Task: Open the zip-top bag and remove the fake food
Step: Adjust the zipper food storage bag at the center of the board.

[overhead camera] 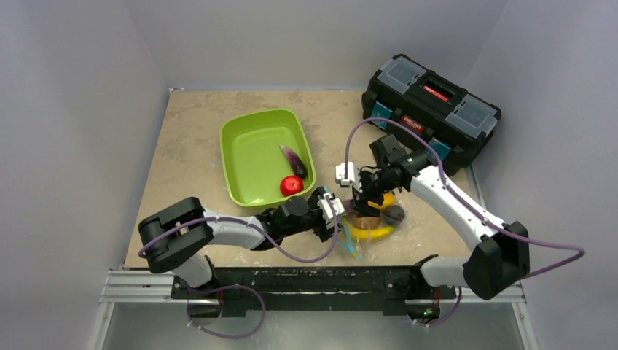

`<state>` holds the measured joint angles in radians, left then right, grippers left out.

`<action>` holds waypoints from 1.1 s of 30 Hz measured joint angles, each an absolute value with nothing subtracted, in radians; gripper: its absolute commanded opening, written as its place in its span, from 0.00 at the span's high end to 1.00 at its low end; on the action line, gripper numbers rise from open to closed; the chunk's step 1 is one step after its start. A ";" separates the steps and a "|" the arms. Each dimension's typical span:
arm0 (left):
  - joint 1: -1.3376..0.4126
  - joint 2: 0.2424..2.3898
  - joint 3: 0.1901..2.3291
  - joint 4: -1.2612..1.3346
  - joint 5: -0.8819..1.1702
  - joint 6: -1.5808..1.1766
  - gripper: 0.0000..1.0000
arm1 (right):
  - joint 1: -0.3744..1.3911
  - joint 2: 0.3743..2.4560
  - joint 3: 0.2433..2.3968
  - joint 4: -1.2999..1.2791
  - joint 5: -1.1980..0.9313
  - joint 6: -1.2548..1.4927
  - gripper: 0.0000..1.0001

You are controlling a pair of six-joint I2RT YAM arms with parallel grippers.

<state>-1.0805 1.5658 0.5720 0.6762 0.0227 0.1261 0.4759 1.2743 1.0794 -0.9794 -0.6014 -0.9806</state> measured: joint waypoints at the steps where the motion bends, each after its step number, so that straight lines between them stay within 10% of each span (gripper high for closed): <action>1: -1.081 1.566 0.566 0.680 0.023 0.120 0.19 | 0.476 1.299 1.079 -0.963 -0.576 -0.981 0.31; 33: -1.080 1.590 0.523 0.733 0.038 0.063 0.18 | 0.477 1.580 1.005 -0.770 -0.475 -1.010 0.66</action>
<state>-1.0801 1.5898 0.5228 0.7334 0.0380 0.0628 0.4770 1.5799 1.0054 -0.7704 -0.4747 -1.0096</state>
